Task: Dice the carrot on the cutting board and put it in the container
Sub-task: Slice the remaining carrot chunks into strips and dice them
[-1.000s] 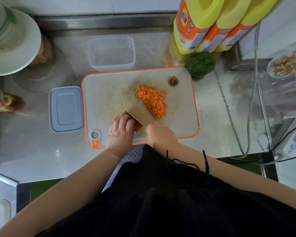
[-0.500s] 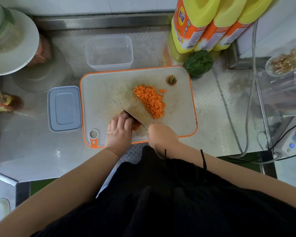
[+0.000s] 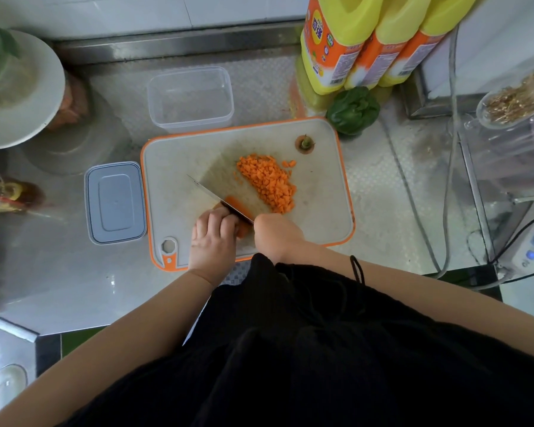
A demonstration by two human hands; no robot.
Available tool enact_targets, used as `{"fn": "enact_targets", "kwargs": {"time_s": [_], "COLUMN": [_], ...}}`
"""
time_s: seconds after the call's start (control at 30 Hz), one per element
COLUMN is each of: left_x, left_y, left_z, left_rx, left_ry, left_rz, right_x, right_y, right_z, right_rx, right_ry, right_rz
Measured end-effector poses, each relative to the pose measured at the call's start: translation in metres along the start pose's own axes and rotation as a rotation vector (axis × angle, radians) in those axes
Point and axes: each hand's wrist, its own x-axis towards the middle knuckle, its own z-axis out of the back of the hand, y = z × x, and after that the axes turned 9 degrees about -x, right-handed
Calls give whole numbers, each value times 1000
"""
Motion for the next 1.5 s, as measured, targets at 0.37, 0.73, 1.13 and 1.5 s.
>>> {"fn": "enact_targets", "kwargs": {"time_s": [0.37, 0.73, 1.13, 1.5], "left_x": [-1, 2, 7, 7], "left_y": [2, 4, 4, -3], "left_z": [0, 10, 22, 11], "left_rx": [-15, -88, -103, -74], "left_ry": [-26, -52, 9, -23], "left_rz": [5, -24, -50, 26], "right_x": [0, -16, -7, -34], "right_y": [-6, -28, -25, -15], "right_z": [-13, -28, -19, -7], "right_rx": [44, 42, 119, 55], "right_ry": [-61, 6, -60, -51], "right_rz": [-7, -67, -8, -15]}}
